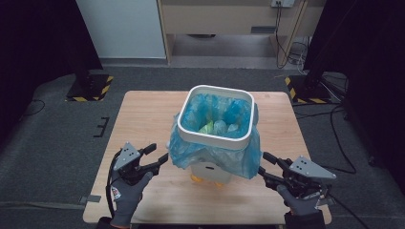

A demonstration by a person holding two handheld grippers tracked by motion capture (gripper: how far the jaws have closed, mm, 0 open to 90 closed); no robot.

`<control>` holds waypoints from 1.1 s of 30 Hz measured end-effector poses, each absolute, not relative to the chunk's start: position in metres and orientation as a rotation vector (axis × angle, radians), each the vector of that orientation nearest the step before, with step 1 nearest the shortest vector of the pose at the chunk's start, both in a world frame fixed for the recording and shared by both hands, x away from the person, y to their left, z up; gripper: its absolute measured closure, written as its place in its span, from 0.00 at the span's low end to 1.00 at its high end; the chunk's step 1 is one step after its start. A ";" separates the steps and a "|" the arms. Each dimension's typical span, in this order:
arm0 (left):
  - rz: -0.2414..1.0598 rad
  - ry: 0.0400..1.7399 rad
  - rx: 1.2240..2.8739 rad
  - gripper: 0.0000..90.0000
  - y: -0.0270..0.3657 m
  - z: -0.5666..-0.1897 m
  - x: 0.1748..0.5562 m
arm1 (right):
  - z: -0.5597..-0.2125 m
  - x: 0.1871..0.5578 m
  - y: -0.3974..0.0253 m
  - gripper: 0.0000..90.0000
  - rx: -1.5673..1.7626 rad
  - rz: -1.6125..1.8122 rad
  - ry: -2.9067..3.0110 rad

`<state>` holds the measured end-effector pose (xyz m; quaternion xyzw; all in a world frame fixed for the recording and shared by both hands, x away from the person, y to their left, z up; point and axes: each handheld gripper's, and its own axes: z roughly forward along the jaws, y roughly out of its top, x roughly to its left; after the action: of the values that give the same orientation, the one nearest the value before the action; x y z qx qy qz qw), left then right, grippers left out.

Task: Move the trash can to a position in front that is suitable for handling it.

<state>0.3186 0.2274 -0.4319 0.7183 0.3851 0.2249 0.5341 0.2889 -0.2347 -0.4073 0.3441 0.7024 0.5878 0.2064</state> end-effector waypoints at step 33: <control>0.449 1.165 2.038 0.21 0.225 -0.534 0.353 | -0.385 0.316 -0.282 0.32 1.126 1.628 1.657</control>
<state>0.3534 0.2246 -0.5335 0.7931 0.4536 0.1749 0.3670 0.3162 -0.2818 -0.3851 0.4194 0.6167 0.6061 0.2764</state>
